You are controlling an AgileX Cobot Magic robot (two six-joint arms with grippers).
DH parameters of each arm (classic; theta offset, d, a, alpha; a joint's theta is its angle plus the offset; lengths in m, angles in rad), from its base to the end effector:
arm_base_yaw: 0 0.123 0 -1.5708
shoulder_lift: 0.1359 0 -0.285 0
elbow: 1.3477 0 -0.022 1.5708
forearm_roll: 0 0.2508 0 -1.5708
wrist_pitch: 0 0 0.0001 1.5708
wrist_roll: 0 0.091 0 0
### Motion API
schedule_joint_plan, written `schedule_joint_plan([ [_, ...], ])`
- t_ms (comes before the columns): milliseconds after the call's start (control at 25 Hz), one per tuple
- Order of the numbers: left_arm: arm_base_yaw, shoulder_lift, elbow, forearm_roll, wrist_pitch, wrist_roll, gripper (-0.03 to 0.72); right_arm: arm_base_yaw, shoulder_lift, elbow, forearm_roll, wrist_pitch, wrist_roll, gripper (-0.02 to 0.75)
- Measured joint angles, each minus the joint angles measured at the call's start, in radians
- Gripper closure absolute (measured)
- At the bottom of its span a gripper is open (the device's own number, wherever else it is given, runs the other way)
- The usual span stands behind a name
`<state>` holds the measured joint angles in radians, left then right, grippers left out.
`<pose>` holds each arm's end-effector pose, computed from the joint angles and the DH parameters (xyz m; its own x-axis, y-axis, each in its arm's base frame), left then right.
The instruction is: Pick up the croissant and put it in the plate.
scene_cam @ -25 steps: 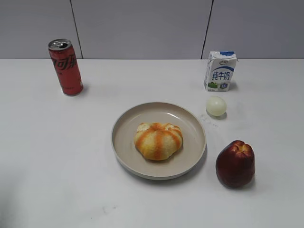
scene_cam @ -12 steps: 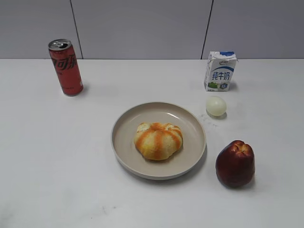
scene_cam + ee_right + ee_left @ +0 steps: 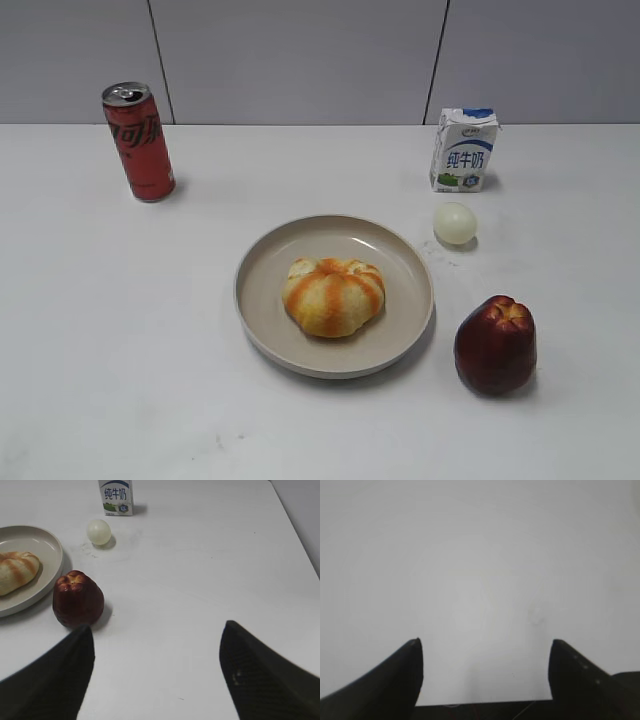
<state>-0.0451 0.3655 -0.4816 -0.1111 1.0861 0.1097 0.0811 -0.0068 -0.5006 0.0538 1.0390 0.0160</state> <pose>0.0484 -0.0111 0.2623 -0.7626 0.0919 -0.6403 0.1516 0.9877 -0.0387 -0.0055 0.0038 0.2793 -0.4328 0.0082 -0.9014 -0.1040 0.9928 0.0590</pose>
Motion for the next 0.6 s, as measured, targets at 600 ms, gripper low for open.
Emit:
schedule_joint_plan([
  [600,0.000,-0.359,0.001,0.028,0.004,-0.038,0.098,0.000,0.000,0.000,0.000,0.000,0.000,0.150],
])
